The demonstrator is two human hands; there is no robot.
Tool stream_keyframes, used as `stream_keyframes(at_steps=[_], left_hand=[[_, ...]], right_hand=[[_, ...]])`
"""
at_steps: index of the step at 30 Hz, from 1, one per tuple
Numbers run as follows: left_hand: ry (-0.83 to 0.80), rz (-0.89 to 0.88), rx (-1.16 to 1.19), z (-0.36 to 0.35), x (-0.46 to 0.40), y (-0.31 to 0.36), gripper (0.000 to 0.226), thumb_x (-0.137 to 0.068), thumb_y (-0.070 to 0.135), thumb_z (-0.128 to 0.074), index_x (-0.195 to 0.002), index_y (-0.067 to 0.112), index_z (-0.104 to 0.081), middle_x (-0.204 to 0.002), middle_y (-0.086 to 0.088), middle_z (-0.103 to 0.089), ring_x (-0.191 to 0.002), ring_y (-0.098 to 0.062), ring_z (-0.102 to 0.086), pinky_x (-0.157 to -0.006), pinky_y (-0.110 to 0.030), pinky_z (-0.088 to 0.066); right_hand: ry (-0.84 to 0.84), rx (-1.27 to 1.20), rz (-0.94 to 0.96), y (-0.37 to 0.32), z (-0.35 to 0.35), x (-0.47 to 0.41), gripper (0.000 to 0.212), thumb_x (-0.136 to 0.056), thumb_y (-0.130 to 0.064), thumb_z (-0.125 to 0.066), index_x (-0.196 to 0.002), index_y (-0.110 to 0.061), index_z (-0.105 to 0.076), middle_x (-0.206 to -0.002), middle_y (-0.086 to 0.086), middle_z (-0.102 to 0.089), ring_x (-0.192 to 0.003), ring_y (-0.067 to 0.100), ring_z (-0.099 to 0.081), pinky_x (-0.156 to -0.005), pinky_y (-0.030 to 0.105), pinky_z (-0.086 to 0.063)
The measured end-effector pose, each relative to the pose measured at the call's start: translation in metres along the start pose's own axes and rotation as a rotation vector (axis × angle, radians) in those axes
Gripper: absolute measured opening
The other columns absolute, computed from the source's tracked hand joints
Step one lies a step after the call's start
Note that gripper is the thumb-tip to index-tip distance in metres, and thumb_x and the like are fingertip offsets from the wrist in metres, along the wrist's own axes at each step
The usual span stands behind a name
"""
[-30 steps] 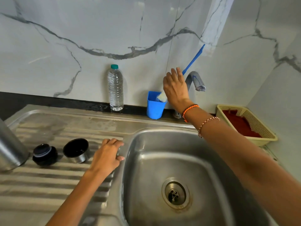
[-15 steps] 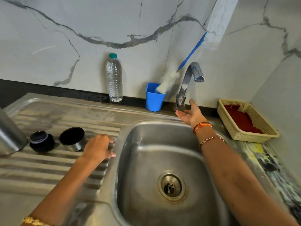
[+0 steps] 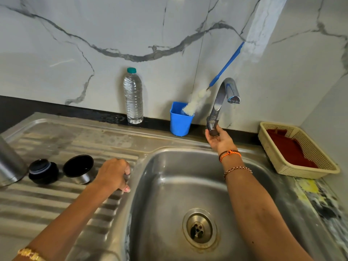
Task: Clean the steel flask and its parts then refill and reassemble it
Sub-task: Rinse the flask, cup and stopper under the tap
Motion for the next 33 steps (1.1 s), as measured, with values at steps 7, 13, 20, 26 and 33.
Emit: stream_keyframes(at_steps=[7, 13, 20, 26, 33], left_hand=[[-0.015, 0.030, 0.003, -0.005, 0.005, -0.004, 0.057, -0.056, 0.035, -0.087, -0.107, 0.022, -0.066, -0.113, 0.003, -0.066, -0.110, -0.017, -0.059, -0.093, -0.027, -0.045], [0.021, 0.018, 0.010, 0.000, 0.004, -0.002, 0.053, -0.057, 0.033, -0.087, -0.105, 0.022, -0.067, -0.111, 0.005, -0.067, -0.108, -0.015, -0.060, -0.090, -0.026, -0.045], [0.041, 0.009, 0.026, 0.000, 0.006, -0.004, 0.054, -0.056, 0.034, -0.088, -0.104, 0.022, -0.067, -0.108, 0.008, -0.067, -0.106, -0.013, -0.060, -0.089, -0.025, -0.044], [0.050, 0.011, 0.019, 0.001, 0.007, -0.003, 0.052, -0.055, 0.034, -0.088, -0.102, 0.023, -0.068, -0.106, 0.008, -0.067, -0.106, -0.013, -0.060, -0.088, -0.025, -0.046], [0.052, 0.006, 0.024, 0.000, 0.005, -0.002, 0.053, -0.055, 0.035, -0.088, -0.103, 0.023, -0.068, -0.107, 0.007, -0.068, -0.107, -0.014, -0.060, -0.089, -0.026, -0.046]], right_hand=[[0.033, 0.156, 0.025, 0.007, 0.005, -0.008, 0.012, -0.087, -0.011, -0.062, -0.085, -0.002, -0.055, -0.105, 0.016, -0.060, -0.116, 0.032, -0.055, -0.081, 0.037, -0.050], [0.139, 0.210, 0.096, 0.002, 0.003, -0.008, 0.012, -0.083, -0.007, -0.067, -0.084, -0.003, -0.056, -0.095, 0.017, -0.056, -0.093, 0.031, -0.059, -0.079, 0.037, -0.056], [0.133, 0.241, 0.107, 0.003, 0.005, -0.001, 0.012, -0.084, -0.007, -0.066, -0.086, -0.002, -0.056, -0.093, 0.019, -0.056, -0.086, 0.032, -0.062, -0.080, 0.039, -0.055], [0.126, 0.204, 0.107, 0.005, -0.001, 0.007, 0.032, -0.090, -0.008, -0.058, -0.119, 0.002, -0.048, -0.122, 0.027, -0.054, -0.111, 0.035, -0.058, -0.082, 0.041, -0.051], [0.146, 0.223, 0.103, 0.004, 0.000, 0.005, 0.027, -0.092, -0.011, -0.056, -0.114, 0.004, -0.050, -0.119, 0.026, -0.056, -0.109, 0.033, -0.060, -0.082, 0.040, -0.052]])
Point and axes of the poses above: each hand's wrist, its own x-axis away from the middle knuckle, its own z-axis out of the back of the hand, y = z × x, the point moved 3 cm from there along -x, towards the middle knuckle
